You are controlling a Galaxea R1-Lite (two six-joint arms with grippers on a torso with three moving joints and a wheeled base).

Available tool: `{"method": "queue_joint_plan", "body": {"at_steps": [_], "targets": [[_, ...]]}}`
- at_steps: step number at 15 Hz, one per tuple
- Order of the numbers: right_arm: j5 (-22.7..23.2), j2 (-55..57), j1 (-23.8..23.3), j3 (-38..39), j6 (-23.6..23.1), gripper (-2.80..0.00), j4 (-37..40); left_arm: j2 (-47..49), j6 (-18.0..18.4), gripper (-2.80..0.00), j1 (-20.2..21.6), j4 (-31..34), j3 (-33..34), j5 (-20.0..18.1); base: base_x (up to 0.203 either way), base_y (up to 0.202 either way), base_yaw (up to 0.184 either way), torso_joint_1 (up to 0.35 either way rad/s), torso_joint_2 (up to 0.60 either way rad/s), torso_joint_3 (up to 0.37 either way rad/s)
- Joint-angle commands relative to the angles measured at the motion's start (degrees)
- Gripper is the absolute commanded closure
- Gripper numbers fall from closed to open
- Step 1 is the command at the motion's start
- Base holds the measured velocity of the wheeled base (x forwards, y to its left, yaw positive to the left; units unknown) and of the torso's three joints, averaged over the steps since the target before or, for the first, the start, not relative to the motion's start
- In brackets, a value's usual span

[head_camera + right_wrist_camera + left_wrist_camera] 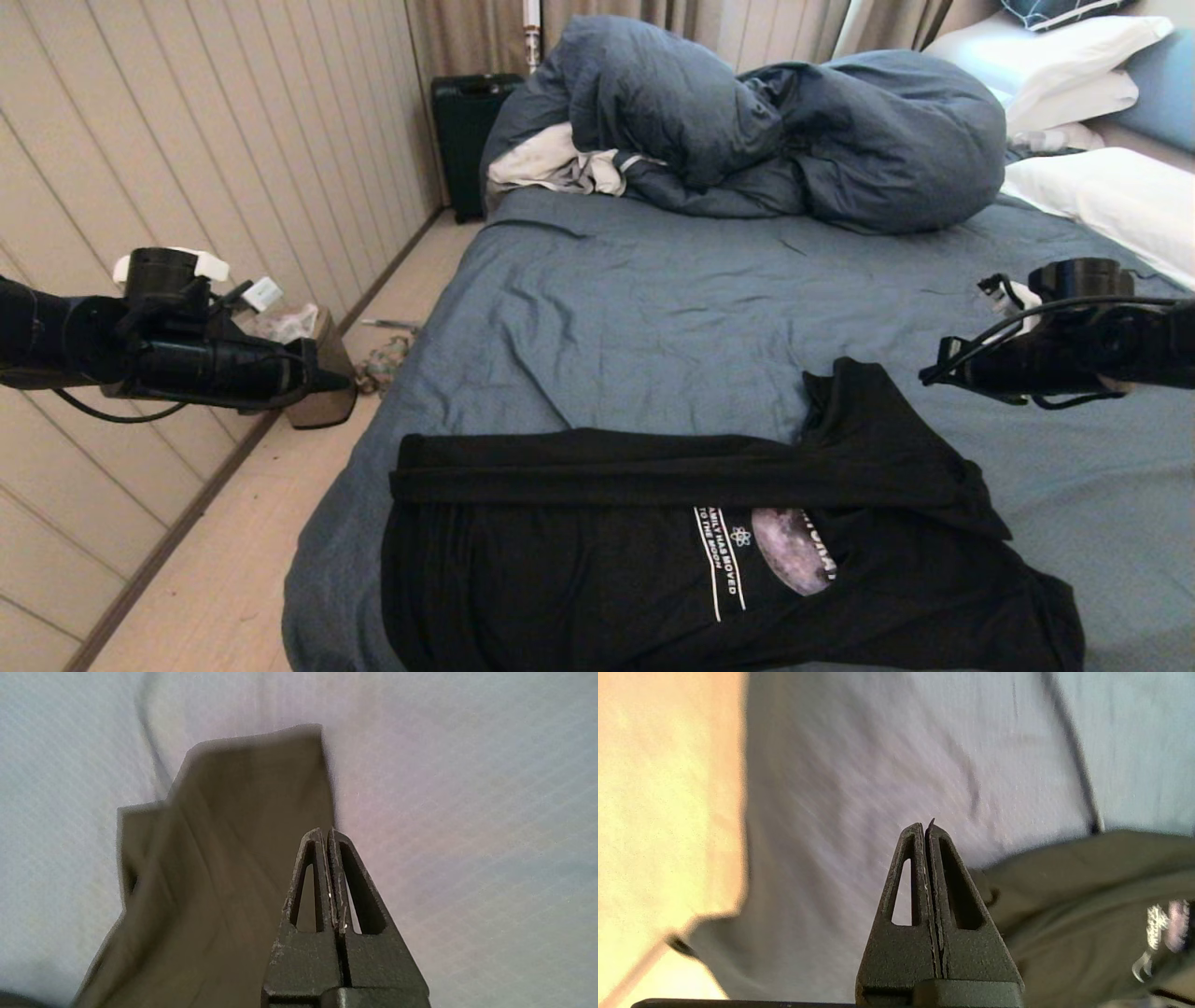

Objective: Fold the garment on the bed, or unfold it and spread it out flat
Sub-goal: Fold the black T-shirt

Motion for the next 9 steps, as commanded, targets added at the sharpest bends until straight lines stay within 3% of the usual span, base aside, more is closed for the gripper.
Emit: {"method": "queue_joint_plan", "body": {"at_steps": [1,6,7,9], "targets": [[-0.9,2.96,1.27,-2.23,-0.03,0.0,0.19,1.15,-0.37,0.0,-0.64,0.19,0.13,-0.07,0.0,0.0,0.0,0.0,0.0,0.0],[-5.72,7.17,3.81,-7.65,-0.68,0.0,0.4,1.15,-0.46,0.0,-0.55,0.02,1.17,-0.33,0.0,0.0,0.0,0.0,0.0,0.0],[-6.18,7.6,4.12,-8.47,-0.63,-2.8,0.35,1.15,-0.46,0.0,-0.55,0.02,1.25,-0.33,0.0,0.0,0.0,0.0,0.0,0.0],[-6.5,8.61,4.68,-10.16,-0.81,-2.8,0.83,0.98,-0.37,0.0,-0.55,-0.07,1.17,-0.42,0.0,0.0,0.0,0.0,0.0,0.0]]}}
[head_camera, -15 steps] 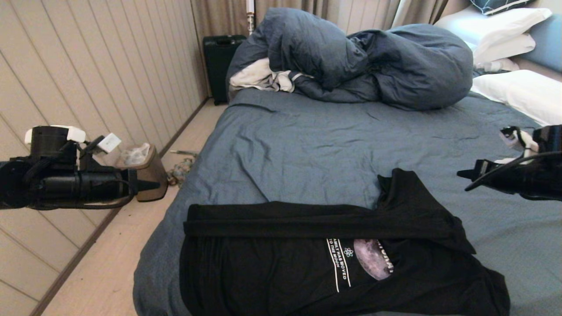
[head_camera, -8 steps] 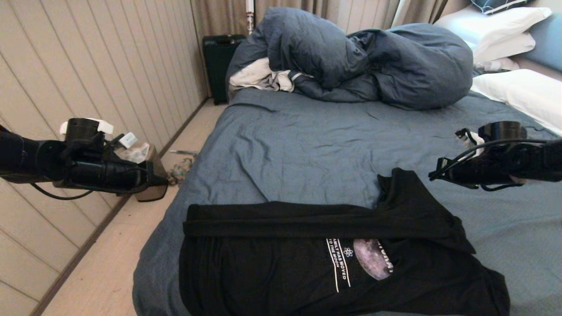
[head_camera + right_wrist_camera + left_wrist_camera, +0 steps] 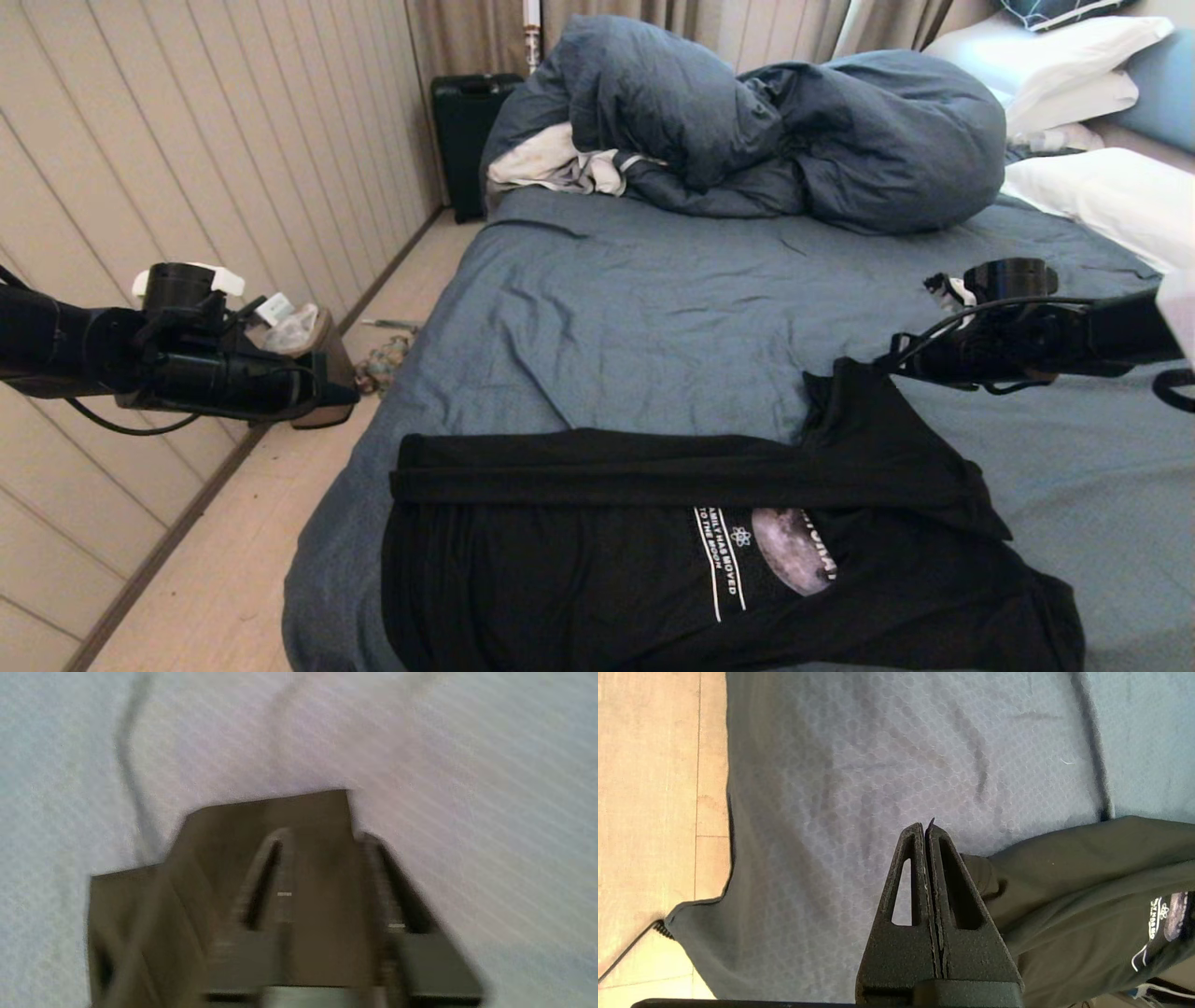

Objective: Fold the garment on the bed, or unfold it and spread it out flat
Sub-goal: Fold the black T-shirt

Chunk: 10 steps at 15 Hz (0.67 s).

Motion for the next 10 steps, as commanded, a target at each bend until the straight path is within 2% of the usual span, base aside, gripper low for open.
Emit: {"method": "queue_joint_plan", "body": {"at_steps": [1,7,8,10], "targets": [[0.01,1.03,0.47,-0.82,-0.63,-2.8,0.06,-0.11,-0.07,0.0,0.01,0.03,0.04,-0.28,0.0,0.0,0.0,0.0,0.0,0.0],[-1.48,3.32,1.19,-1.98,-1.26,-2.8,0.06,0.47,0.01,0.0,-0.27,-2.08,1.51,-0.37,0.0,0.0,0.0,0.0,0.0,0.0],[-1.48,3.94,1.26,-2.03,-1.18,0.0,0.03,0.48,-0.03,0.0,-0.34,-2.13,1.51,-0.46,0.0,0.0,0.0,0.0,0.0,0.0],[-1.39,4.28,1.36,-2.5,-1.14,0.0,0.11,0.48,-0.04,0.0,-0.34,-2.26,1.6,-0.46,0.0,0.0,0.0,0.0,0.0,0.0]]}}
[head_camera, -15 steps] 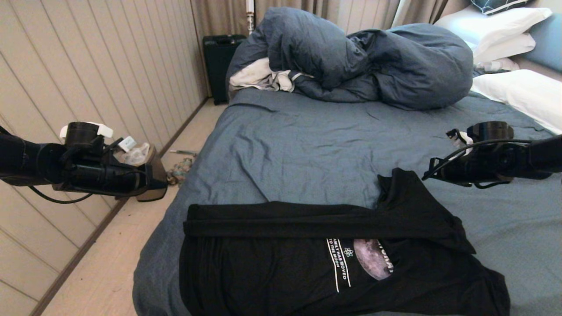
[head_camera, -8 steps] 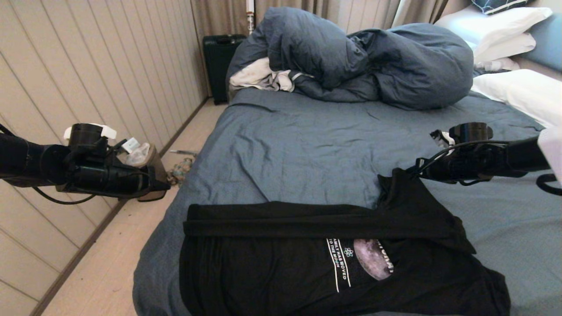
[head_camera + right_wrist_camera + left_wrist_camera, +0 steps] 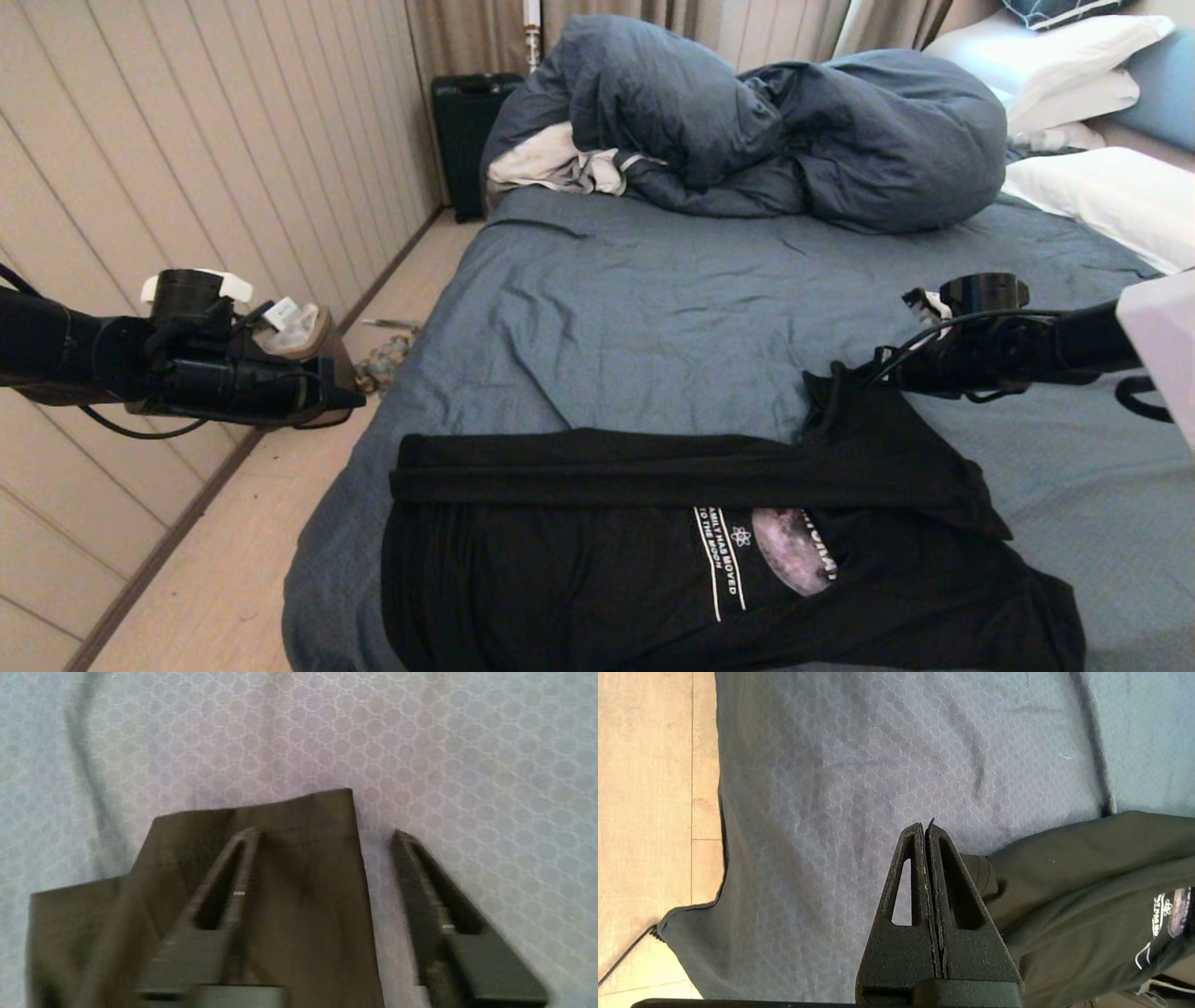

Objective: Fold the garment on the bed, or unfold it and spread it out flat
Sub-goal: Fold the black T-shirt

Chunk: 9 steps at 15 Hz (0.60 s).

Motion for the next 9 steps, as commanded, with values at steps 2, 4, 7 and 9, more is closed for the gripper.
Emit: {"method": "queue_joint_plan", "body": {"at_steps": [2,4,7,9], "targets": [[0.33,-0.36,0.27,-0.21,0.58,0.0,0.04,0.0,-0.13,0.0,0.01,0.02,0.12,-0.2,0.0,0.0,0.0,0.0,0.0,0.0],[0.43,-2.39,0.35,0.44,1.54,0.0,0.08,-0.34,-0.13,0.0,0.01,0.0,0.33,-0.2,0.0,0.0,0.0,0.0,0.0,0.0],[0.58,-7.78,0.67,3.66,3.05,0.0,0.13,-0.72,-0.22,0.0,0.01,-1.21,1.64,-0.29,0.0,0.0,0.0,0.0,0.0,0.0],[1.46,-13.55,1.24,9.21,3.33,0.0,0.13,-1.58,-0.22,0.0,0.01,-1.38,2.68,-0.29,0.0,0.0,0.0,0.0,0.0,0.0]]}}
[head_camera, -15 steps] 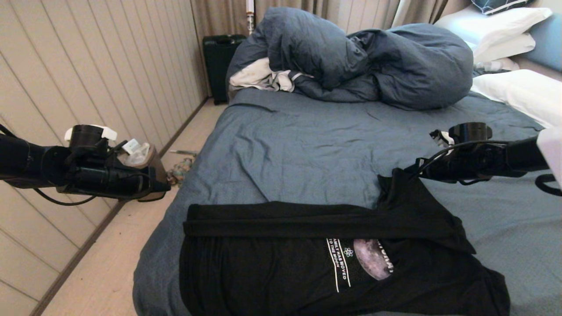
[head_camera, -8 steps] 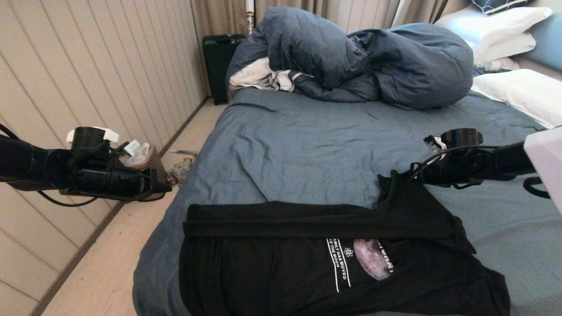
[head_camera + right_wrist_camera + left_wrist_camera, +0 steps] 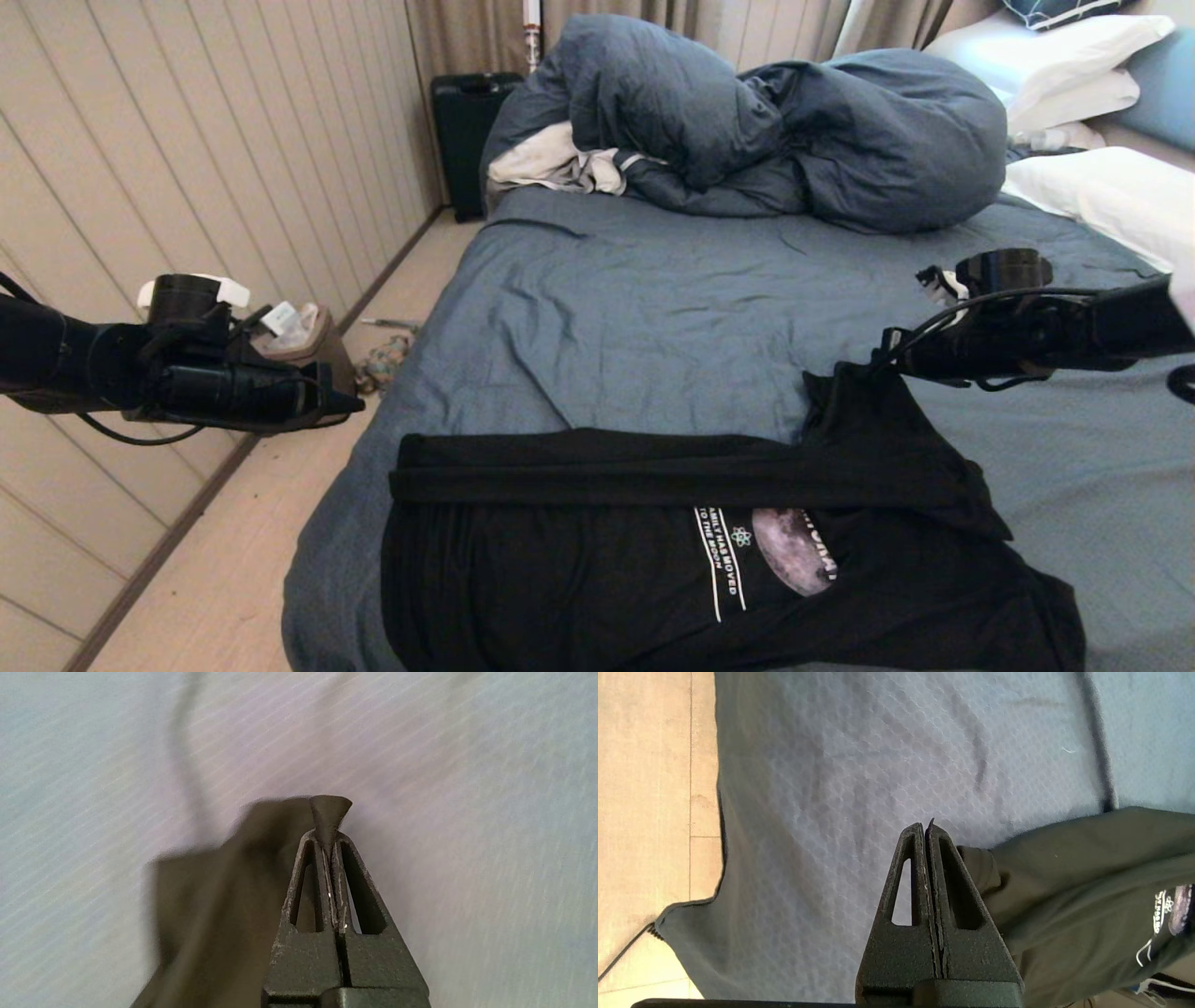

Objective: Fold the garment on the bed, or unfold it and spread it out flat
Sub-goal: Fold the black T-shirt

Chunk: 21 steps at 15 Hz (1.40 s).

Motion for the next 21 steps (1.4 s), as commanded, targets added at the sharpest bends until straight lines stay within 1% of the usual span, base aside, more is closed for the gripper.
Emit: {"method": "queue_joint_plan", "body": {"at_steps": [1,3,5,6,7,9,10,12,14,15,16,18,21], "targets": [[1.65,-8.24,0.33,5.73,0.1,0.0,-0.04,-0.88,-0.08,0.0,-0.02,0.01,0.85,-0.39,0.0,0.0,0.0,0.0,0.0,0.0],[5.75,-16.42,0.34,14.32,-0.11,0.0,-0.05,-2.09,-0.08,0.0,-0.07,0.01,1.8,-2.53,0.0,0.0,0.0,0.0,0.0,0.0],[9.71,-25.24,-0.3,23.91,-1.22,0.0,0.13,-3.16,-0.15,0.0,-0.07,0.01,2.71,-2.82,0.0,0.0,0.0,0.0,0.0,0.0],[11.24,-29.04,-1.35,28.28,-2.51,0.0,0.84,-3.43,-0.16,0.0,-0.15,0.01,3.06,-2.96,0.0,0.0,0.0,0.0,0.0,0.0],[12.68,-32.12,-2.46,31.02,-3.99,0.0,1.99,-3.59,-0.16,0.0,-0.15,0.01,3.25,-3.08,0.0,0.0,0.0,0.0,0.0,0.0],[17.23,-38.04,-5.76,35.54,-7.39,0.0,7.87,-3.68,-0.16,0.0,-0.24,0.01,3.32,-3.25,0.0,0.0,0.0,0.0,0.0,0.0],[18.59,-40.11,-7.6,37.06,-10.21,0.0,12.41,-3.76,-0.16,0.0,-0.32,0.01,3.41,-3.34,0.0,0.0,0.0,0.0,0.0,0.0],[19.45,-43.75,-11.6,40.68,-16.42,0.0,17.27,-3.96,-0.11,0.0,-0.42,0.01,3.57,-3.34,0.0,0.0,0.0,0.0,0.0,0.0],[20.48,-45.83,-15.8,45.95,-22.99,0.0,19.0,-3.76,-0.08,0.0,-0.42,0.01,3.5,-3.34,0.0,0.0,0.0,0.0,0.0,0.0],[20.65,-46.23,-17.18,48.57,-25.27,0.0,19.18,-3.85,-0.08,0.0,-0.51,0.01,3.5,-3.34,0.0,0.0,0.0,0.0,0.0,0.0],[20.7,-46.57,-18.18,50.49,-26.64,0.0,19.2,-3.85,-0.08,0.0,-0.51,0.01,3.59,-3.34,0.0,0.0,0.0,0.0,0.0,0.0],[20.62,-46.51,-19.53,53.24,-27.77,0.0,18.85,-3.85,-0.08,0.0,-0.73,-0.07,3.81,-3.34,0.0,0.0,0.0,0.0,0.0,0.0],[20.52,-46.05,-19.35,55.76,-29.0,0.0,18.27,-3.85,-0.08,0.0,-1.03,-0.08,4.11,-3.34,0.0,0.0,0.0,0.0,0.0,0.0]]}}
